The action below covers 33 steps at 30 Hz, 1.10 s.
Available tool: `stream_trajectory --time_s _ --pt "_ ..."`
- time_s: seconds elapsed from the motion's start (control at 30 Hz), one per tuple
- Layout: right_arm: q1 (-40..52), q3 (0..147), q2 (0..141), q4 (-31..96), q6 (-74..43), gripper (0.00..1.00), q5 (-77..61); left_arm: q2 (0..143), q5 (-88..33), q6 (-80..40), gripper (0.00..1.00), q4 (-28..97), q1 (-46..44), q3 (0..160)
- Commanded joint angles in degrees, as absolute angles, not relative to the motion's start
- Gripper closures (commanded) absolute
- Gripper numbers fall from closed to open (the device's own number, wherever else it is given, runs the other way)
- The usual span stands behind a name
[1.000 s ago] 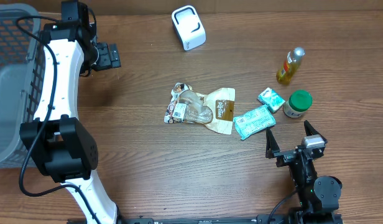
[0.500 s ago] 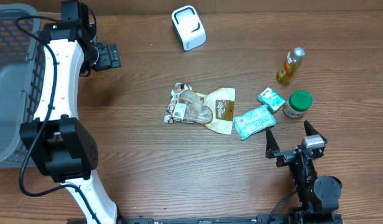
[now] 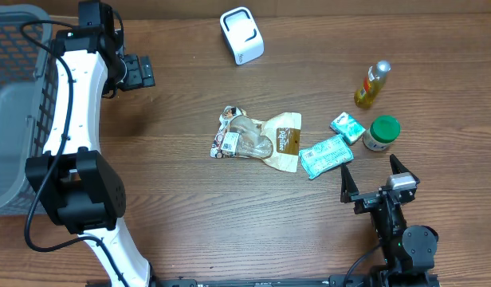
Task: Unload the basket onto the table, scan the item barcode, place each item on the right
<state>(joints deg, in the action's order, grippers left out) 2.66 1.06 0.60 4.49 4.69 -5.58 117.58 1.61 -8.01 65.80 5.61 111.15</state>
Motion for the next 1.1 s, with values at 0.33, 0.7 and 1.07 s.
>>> stream_trajectory --time_s 0.33,0.7,1.07 --pt "2.55 0.45 0.16 4.36 4.56 0.0 -5.61 117.27 1.91 -8.8 0.01 65.78 4.91 112.33" --pt "2.55 0.45 0.16 4.36 4.56 0.0 -5.61 91.81 1.91 -8.8 0.0 65.78 3.73 112.33" --pt "2.55 0.45 0.16 4.36 4.56 0.0 -5.61 72.14 4.16 -6.83 0.01 65.98 3.73 112.33"
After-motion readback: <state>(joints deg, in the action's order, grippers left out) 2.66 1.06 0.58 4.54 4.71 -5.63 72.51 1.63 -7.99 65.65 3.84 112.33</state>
